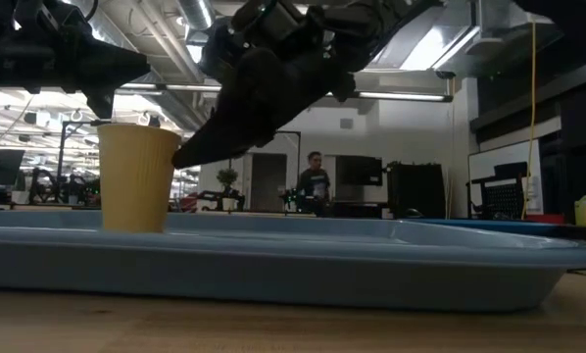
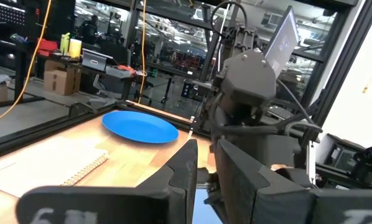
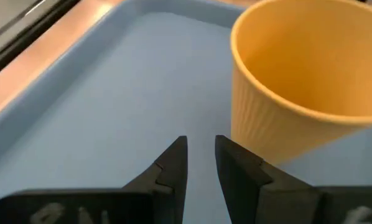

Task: Pick and place plate/cup/fork/spoon on tray
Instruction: Move the yellow cup to the left side of the blue tray

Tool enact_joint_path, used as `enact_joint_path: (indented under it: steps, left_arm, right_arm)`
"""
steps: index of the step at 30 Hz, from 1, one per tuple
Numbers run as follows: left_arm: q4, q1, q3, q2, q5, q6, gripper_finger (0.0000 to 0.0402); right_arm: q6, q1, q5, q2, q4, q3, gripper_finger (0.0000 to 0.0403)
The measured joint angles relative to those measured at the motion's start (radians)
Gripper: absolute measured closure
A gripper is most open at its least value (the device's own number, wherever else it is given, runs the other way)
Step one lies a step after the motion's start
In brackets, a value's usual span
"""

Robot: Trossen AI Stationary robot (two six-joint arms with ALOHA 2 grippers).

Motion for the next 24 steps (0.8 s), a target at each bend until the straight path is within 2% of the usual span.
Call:
enact_joint_path:
  steps: [9,24]
  left_arm:
    - [0.0,0.0,0.0,0.0,0.0,0.0,0.0347]
    - [0.0,0.0,0.0,0.0,0.0,0.0,0.0347]
  right_arm:
    - [-0.009,-0.001,-0.005,0.052,0.12,0.0,0.0316]
    - [-0.063,-0.028,-0.028,0.053,0.251,0.0,0.0316]
